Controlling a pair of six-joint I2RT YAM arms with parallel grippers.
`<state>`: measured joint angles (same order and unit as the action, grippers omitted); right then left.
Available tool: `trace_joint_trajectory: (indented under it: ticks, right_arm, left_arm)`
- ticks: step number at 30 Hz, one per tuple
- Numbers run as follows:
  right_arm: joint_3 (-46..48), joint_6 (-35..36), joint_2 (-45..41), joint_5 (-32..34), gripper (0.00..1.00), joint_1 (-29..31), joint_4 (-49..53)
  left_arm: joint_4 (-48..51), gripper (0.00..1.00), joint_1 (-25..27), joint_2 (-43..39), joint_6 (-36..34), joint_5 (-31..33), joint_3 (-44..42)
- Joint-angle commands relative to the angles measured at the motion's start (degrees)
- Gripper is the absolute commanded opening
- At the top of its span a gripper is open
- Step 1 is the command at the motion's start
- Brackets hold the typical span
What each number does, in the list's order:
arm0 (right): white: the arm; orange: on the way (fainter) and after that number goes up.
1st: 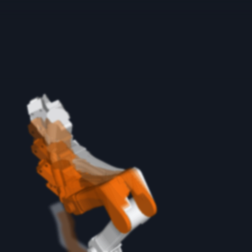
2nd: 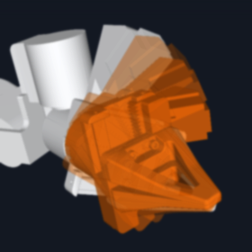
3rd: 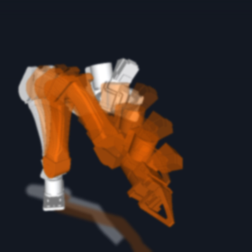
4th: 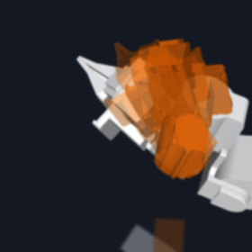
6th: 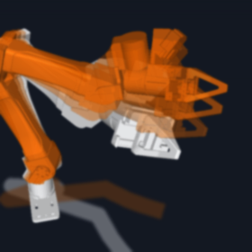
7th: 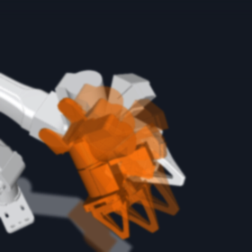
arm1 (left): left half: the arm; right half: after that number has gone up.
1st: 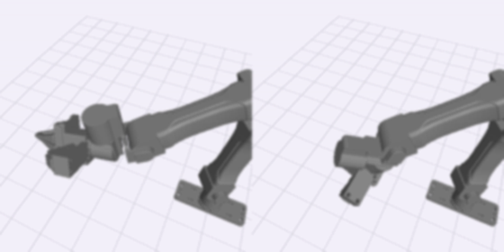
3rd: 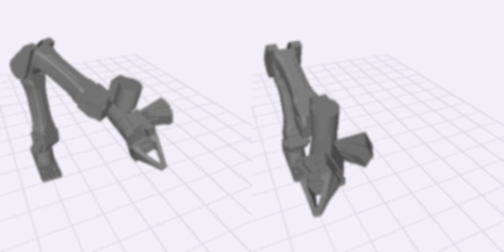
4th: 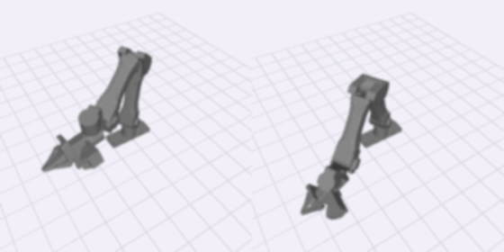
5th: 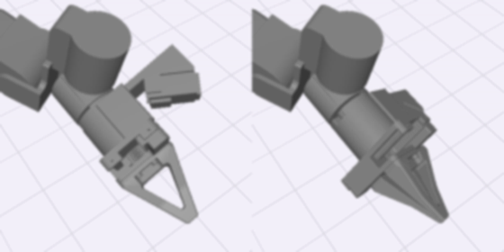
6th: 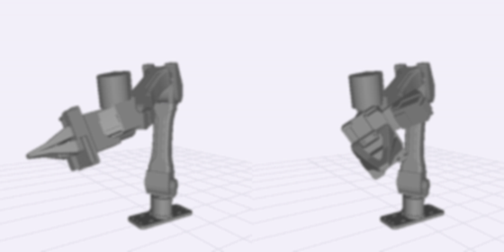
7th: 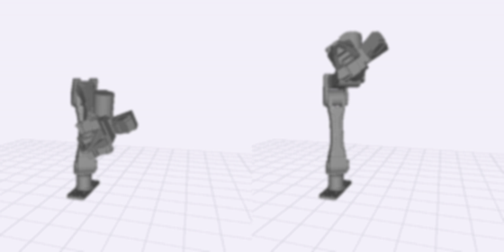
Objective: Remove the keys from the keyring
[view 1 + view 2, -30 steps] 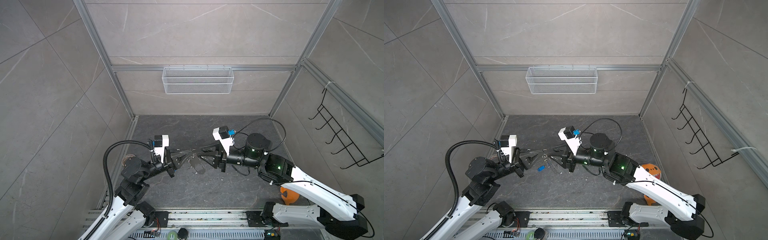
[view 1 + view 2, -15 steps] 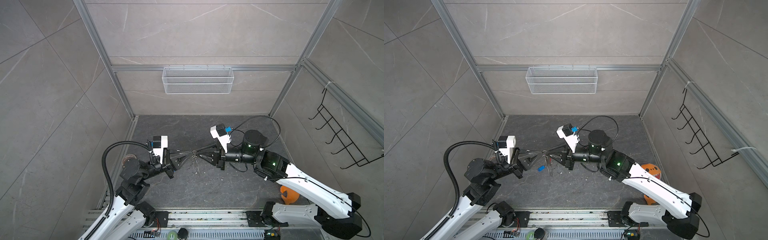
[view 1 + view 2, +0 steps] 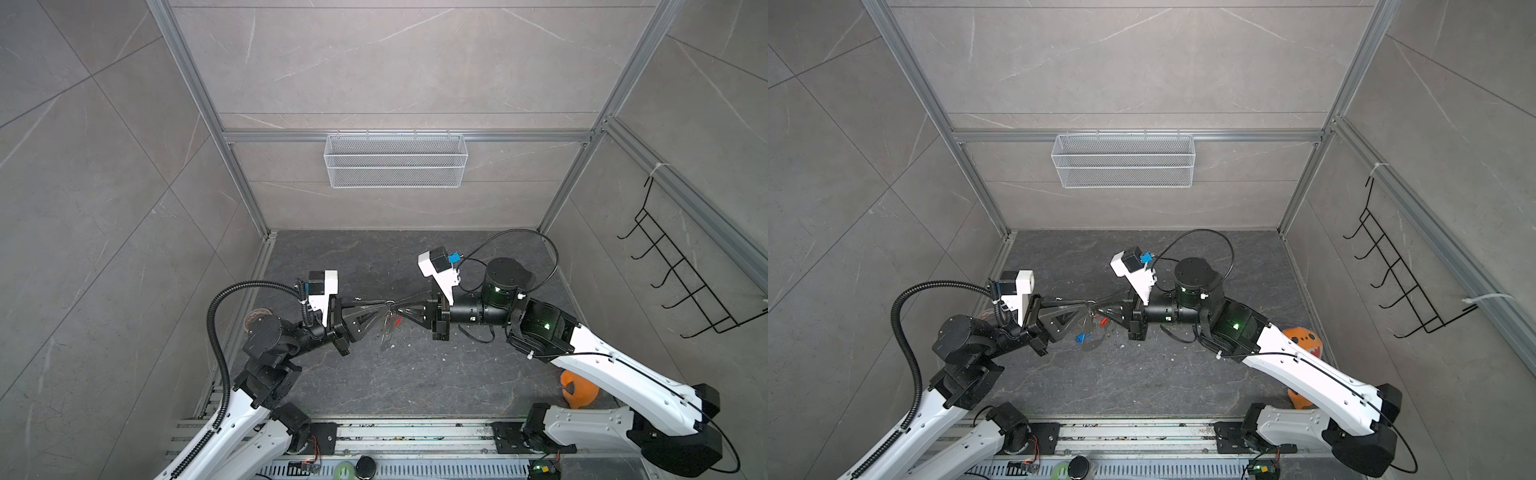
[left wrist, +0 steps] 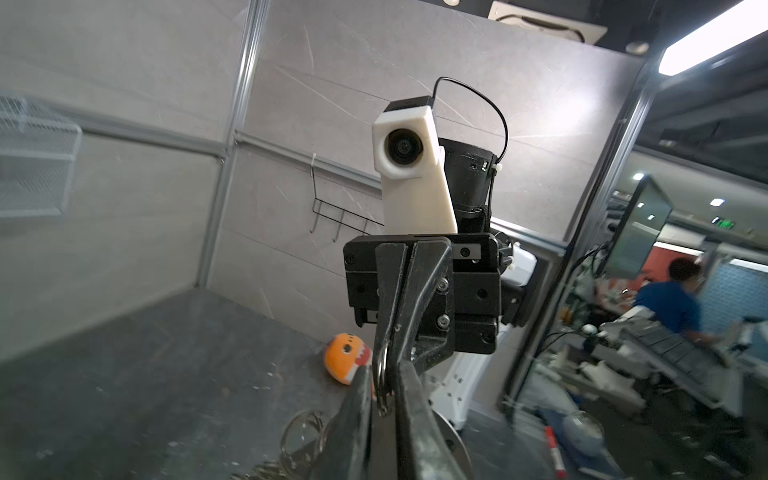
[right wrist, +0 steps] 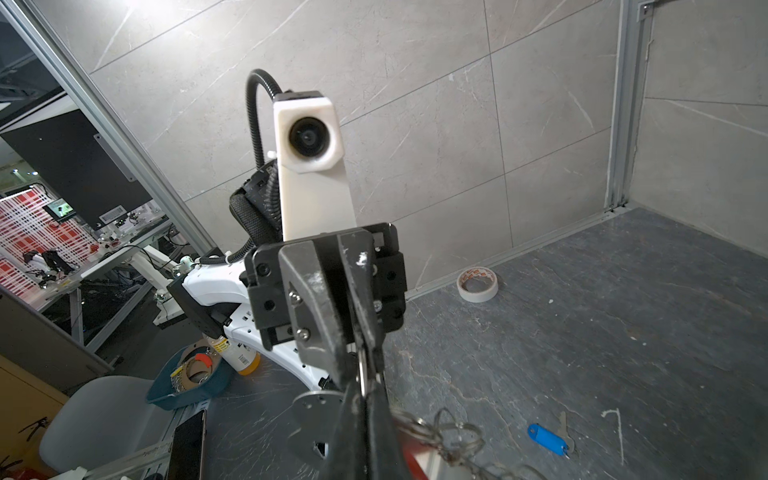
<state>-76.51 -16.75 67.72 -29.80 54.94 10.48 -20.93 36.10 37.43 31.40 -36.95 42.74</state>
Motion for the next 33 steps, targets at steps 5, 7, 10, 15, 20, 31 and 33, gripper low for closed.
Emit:
trace_joint_trajectory:
  ticks: [5,7,10,15,20,31,33]
  right_arm:
    - [-14.35,8.42,4.94,2.45,0.00,-0.19,25.00]
    - [-19.47,10.87,8.04,2.74,0.00,-0.21,33.51]
    - [-27.95,14.42,13.40,4.16,0.00,-0.18,46.55]
    - [-36.19,17.96,18.50,4.58,0.00,0.11,58.45]
    - [-40.01,19.38,20.07,5.53,0.00,0.17,62.41]
    - [-41.06,20.98,20.96,4.08,0.00,0.62,63.79]
    - [-41.42,20.90,21.13,4.23,0.00,0.79,63.78]
  left_arm:
    - [13.85,0.38,0.17,-3.68,-5.62,4.17,4.60]
    - [19.49,0.38,0.17,-3.04,-7.68,3.76,6.88]
    - [26.55,0.36,0.20,-0.98,-9.63,2.08,10.01]
    - [31.02,0.36,0.18,2.87,-10.83,-4.03,11.91]
    - [33.69,0.28,0.17,6.58,-12.08,-11.64,14.26]
    - [39.76,0.23,0.15,11.63,-14.11,-19.34,19.38]
    - [39.63,0.21,0.15,11.99,-13.74,-19.73,19.55]
